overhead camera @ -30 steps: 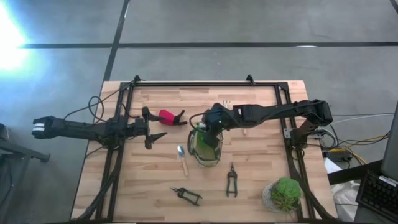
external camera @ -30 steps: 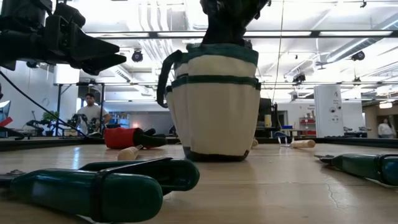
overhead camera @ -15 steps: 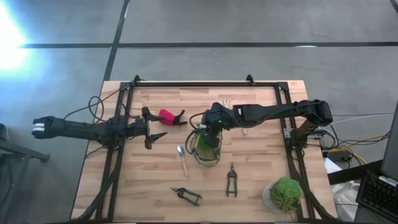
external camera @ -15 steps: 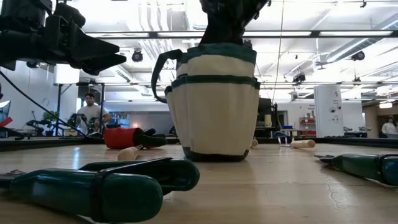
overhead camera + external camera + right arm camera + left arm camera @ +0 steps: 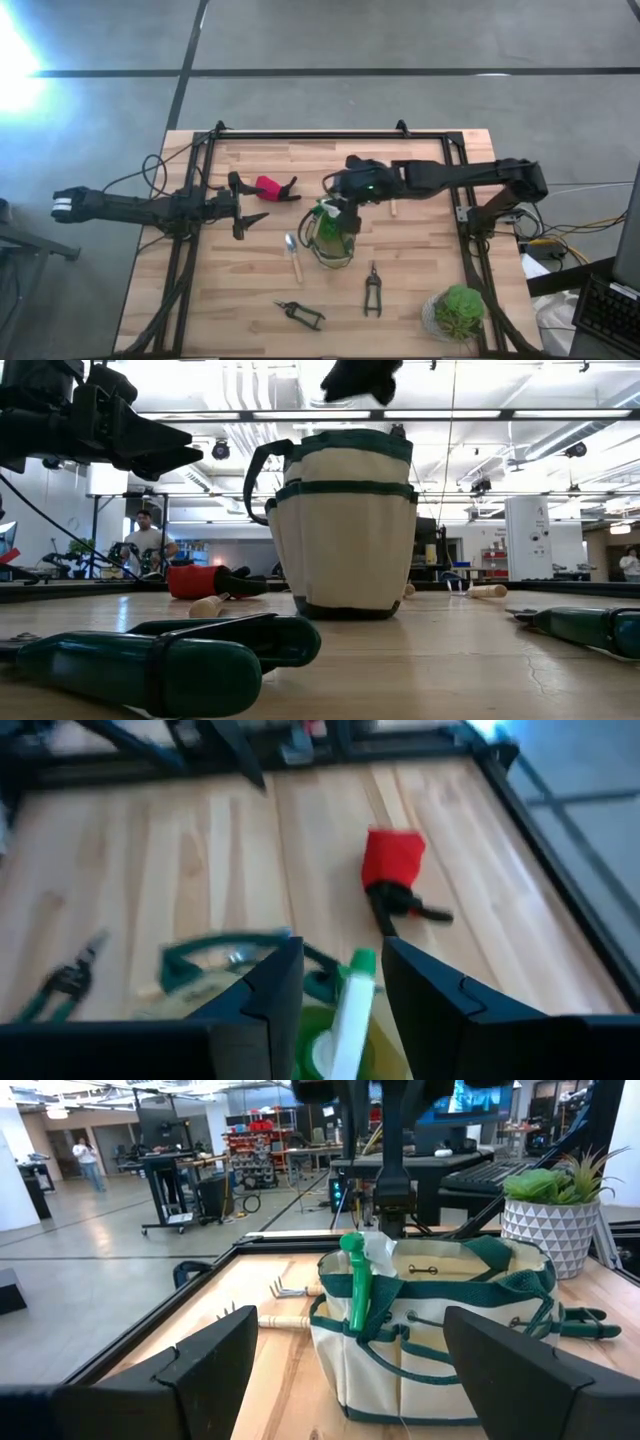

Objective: Pick & Place Garden tools in Gardening bag
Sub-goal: Put the red glove into the white gardening bag

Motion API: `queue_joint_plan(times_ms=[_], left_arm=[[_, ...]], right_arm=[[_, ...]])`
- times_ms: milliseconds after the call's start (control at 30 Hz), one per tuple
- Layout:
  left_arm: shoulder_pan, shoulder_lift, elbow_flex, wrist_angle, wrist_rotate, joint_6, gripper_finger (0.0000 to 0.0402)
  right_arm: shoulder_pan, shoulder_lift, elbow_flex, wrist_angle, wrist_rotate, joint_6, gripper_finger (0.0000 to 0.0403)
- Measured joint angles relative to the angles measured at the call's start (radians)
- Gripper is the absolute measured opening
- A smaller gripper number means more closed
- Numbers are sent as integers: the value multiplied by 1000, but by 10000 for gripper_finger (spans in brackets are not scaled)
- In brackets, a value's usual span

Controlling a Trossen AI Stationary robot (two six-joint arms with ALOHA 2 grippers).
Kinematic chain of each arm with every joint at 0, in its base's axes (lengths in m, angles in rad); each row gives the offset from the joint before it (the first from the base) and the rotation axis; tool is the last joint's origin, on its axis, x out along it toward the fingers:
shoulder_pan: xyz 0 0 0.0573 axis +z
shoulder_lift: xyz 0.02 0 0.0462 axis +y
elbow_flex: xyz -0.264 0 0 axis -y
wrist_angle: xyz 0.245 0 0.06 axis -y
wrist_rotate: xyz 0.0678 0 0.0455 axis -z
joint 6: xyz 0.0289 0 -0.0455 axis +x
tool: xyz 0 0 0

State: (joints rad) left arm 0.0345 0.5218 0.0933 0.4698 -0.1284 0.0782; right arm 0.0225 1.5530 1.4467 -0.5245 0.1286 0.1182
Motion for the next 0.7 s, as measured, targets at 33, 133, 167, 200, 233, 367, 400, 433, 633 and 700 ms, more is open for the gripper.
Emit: queue_joint_plan(times_ms=[33, 133, 167, 200, 233, 367, 400, 433, 633, 700], left_arm=[[0, 0, 0, 0, 0, 0, 321], [0, 0, 0, 0, 0, 0, 321], [0, 0, 0, 0, 0, 0, 321], [0, 0, 0, 0, 0, 0, 321], [0, 0, 0, 0, 0, 0, 321], [0, 0, 0, 0, 0, 0, 321], [0, 0, 0, 0, 0, 0, 321], [0, 0, 0, 0, 0, 0, 321], [0, 0, 0, 0, 0, 0, 321], [0, 0, 0, 0, 0, 0, 321]], right_arm=[[5, -16, 0, -2, -1, -9, 126], [16, -66, 0, -3, -1, -26, 117], [19, -83, 0, -10, -1, -25, 114], [23, -97, 0, -13, -1, -26, 111], [27, -114, 0, -14, -1, -26, 108], [48, -177, 0, -26, -1, -25, 95], [55, -190, 0, -26, -1, -25, 92], [63, -204, 0, -26, -1, -25, 88], [113, -262, 0, -58, -1, -25, 71], [126, -271, 0, -80, -1, -25, 67]])
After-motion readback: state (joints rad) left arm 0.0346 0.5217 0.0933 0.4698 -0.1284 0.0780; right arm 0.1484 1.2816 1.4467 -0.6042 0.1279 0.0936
